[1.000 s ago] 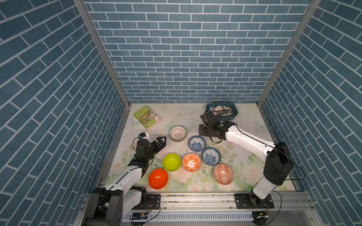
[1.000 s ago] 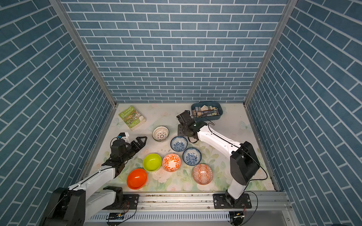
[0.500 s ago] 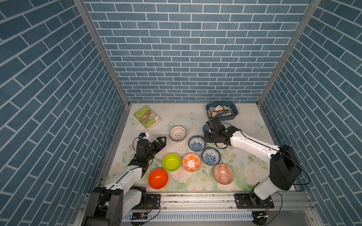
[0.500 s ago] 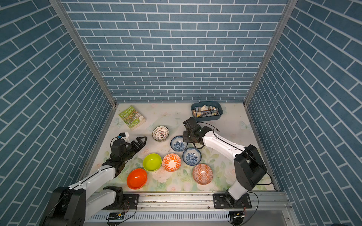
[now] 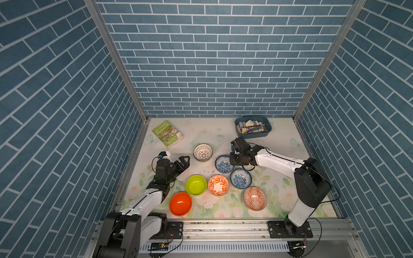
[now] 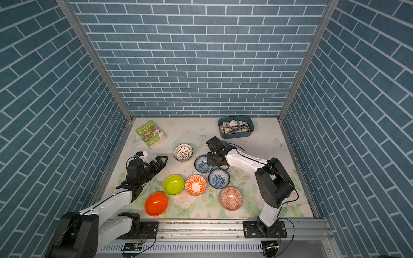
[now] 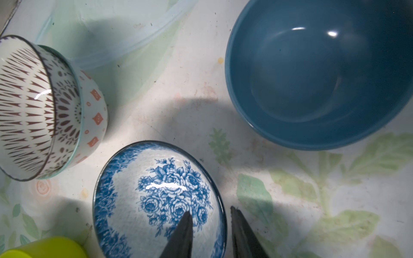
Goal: Stack the bowls
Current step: Move the bowl to the center of the board.
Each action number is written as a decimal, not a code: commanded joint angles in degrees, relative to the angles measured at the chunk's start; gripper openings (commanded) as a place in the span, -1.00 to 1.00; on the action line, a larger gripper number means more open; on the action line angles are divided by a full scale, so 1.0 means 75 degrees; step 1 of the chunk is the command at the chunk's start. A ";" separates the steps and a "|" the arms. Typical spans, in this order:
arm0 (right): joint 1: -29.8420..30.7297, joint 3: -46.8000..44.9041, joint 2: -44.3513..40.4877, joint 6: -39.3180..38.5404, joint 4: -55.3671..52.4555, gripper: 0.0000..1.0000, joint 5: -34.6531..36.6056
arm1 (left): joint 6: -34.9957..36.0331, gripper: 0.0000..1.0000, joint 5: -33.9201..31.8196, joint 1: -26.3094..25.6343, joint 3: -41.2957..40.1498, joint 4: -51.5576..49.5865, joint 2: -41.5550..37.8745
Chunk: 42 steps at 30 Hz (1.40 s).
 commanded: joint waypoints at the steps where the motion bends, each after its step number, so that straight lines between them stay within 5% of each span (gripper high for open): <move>1: -0.0027 -0.0116 0.0170 0.0170 0.0100 -0.37 -0.0054 | 0.0097 1.00 -0.0014 0.0055 0.0057 0.0174 0.0036; 12: -0.0027 -0.0181 0.0338 0.0214 0.0255 -0.52 -0.0141 | 0.0100 1.00 -0.0026 0.0055 0.0057 0.0209 0.0068; 25: -0.0059 0.0061 0.0553 0.0283 0.0209 -0.99 -0.0009 | 0.0091 1.00 -0.0029 0.0055 0.0045 0.0209 0.0037; 42: -0.0451 0.0573 0.0966 0.0301 0.0316 -1.00 0.0154 | 0.0106 1.00 -0.0051 0.0055 0.0047 0.0231 0.0067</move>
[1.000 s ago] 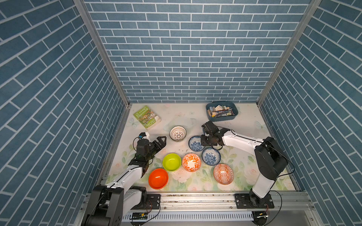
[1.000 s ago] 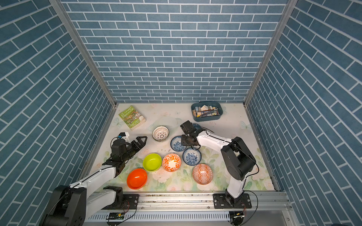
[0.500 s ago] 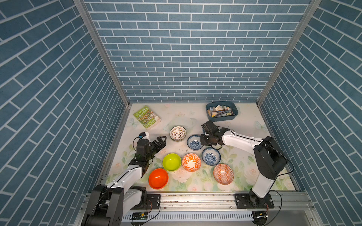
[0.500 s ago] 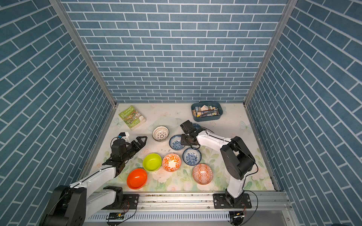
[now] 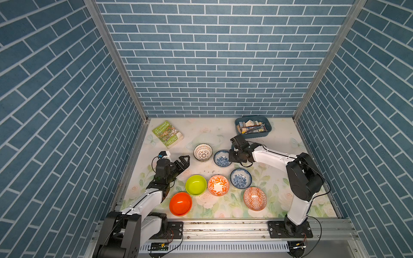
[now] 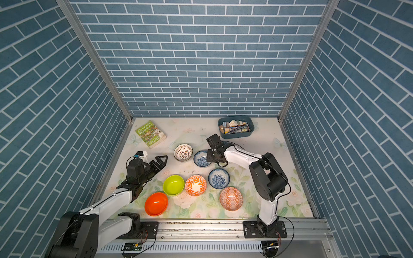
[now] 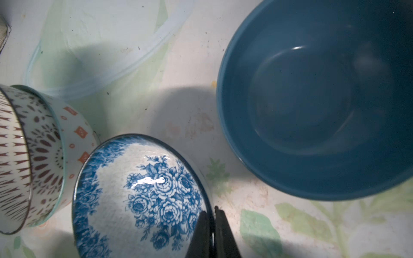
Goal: Stack the bowls
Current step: Move the bowl to the center of the board.
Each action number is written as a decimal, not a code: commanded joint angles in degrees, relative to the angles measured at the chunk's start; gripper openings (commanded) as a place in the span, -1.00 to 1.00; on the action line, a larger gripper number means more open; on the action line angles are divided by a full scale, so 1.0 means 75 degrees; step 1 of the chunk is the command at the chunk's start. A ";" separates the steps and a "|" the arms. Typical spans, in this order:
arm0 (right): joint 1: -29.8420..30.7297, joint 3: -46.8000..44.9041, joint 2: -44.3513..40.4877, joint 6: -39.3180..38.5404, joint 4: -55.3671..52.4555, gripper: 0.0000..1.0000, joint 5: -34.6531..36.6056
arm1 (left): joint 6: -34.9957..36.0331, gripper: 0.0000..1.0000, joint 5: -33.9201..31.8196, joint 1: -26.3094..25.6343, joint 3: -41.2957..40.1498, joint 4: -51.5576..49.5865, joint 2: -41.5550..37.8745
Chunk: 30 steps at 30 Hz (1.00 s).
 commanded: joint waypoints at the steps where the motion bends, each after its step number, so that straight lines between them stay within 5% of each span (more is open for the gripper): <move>1: -0.0100 0.0196 0.0269 0.0108 -0.0099 -1.00 0.0306 | 0.0105 1.00 -0.0046 0.0055 0.0043 0.0118 0.0035; 20: -0.0153 0.0752 0.0666 0.0130 -0.0218 -1.00 0.0587 | 0.0084 1.00 -0.0062 0.0055 0.0043 0.0101 0.0032; 30: -0.0140 0.0552 0.0256 0.0096 -0.0090 -0.36 0.0337 | 0.0095 1.00 -0.0053 0.0055 0.0093 0.0107 0.0149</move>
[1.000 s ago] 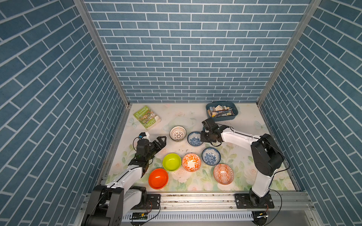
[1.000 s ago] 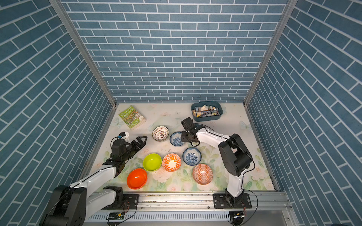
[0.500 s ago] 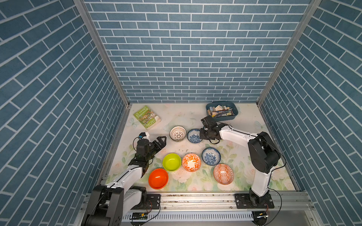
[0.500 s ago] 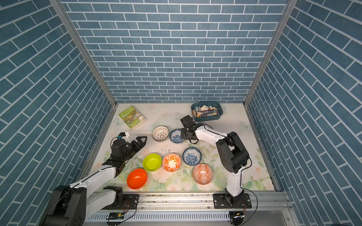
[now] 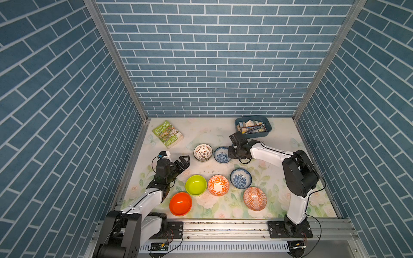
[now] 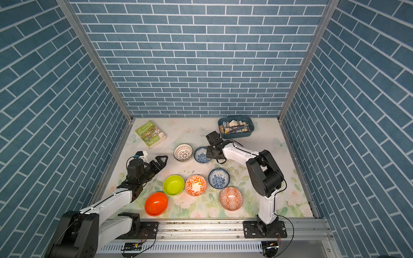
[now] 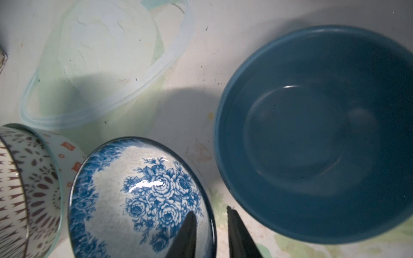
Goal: Stack the bowls
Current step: Move the bowl to the center of the board, then pick up the bowl from the center of the board.
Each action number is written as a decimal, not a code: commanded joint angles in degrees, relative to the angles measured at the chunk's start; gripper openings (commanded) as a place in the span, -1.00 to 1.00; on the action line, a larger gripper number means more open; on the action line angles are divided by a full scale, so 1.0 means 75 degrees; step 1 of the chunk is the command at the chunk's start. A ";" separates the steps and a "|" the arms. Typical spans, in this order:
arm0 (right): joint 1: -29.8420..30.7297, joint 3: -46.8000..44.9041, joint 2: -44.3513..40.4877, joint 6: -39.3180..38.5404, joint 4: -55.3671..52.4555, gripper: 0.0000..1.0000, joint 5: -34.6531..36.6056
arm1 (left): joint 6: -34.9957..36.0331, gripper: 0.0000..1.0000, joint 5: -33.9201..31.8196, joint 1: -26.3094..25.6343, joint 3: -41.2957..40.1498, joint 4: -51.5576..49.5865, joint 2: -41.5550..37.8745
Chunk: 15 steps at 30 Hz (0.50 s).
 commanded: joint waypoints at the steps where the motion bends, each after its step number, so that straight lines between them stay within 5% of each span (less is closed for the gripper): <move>1: -0.0024 -0.0086 -0.0326 0.0091 -0.0100 -0.33 0.0058 | 0.0096 1.00 -0.0028 0.0055 0.0091 0.0104 0.0065; 15: 0.0257 -0.2178 -0.3576 0.0436 -0.0624 -0.13 0.0427 | 0.0106 1.00 0.0012 0.0055 0.0147 -0.0060 0.0011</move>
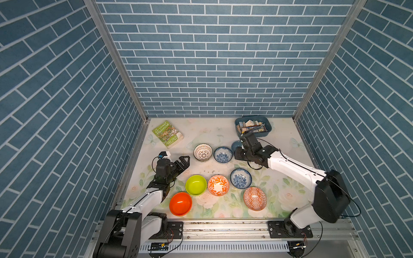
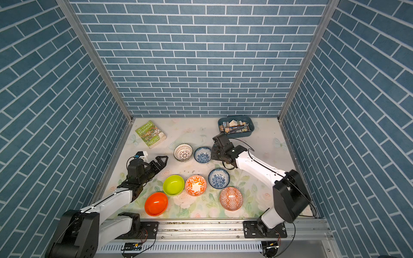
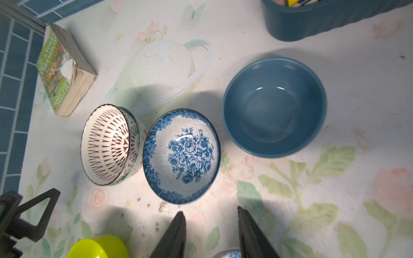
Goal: Stack the bowls
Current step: Pick up the bowl from the center of the board.
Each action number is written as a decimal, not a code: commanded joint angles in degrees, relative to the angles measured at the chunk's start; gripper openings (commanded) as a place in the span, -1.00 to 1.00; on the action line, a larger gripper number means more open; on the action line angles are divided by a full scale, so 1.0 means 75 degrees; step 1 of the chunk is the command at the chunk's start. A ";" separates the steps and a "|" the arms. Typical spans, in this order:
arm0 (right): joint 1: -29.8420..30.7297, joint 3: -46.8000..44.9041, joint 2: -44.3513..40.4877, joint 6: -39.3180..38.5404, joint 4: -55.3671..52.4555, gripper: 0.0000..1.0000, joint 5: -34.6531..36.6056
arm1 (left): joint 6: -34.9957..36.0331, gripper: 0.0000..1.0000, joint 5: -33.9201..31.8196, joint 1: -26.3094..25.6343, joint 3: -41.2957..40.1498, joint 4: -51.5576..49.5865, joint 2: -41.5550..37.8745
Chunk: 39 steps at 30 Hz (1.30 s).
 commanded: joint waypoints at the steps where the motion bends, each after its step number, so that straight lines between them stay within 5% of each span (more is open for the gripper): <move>1: 0.0004 -0.0719 -0.0591 0.0210 -0.0511 -0.12 0.0220 | 0.0124 1.00 0.0046 0.0055 0.0175 -0.0062 0.0020; 9: -0.0005 -0.2271 -0.1680 0.0247 -0.0440 -0.08 -0.0030 | 0.0117 1.00 0.0103 0.0055 0.0184 0.0028 0.0162; 23: -0.0008 -0.3230 -0.1491 0.0268 0.0040 -0.17 -0.0353 | 0.0100 1.00 0.0108 0.0055 0.0294 0.0248 0.0597; 32: -0.0007 -0.3359 -0.1357 0.0338 0.0341 -0.42 -0.0560 | 0.0099 1.00 0.0098 0.0055 0.0306 0.0282 0.0651; 39: -0.0004 -0.3215 -0.1257 0.0345 0.0163 -0.87 -0.0432 | 0.0086 1.00 0.0084 0.0055 0.0297 0.0282 0.0621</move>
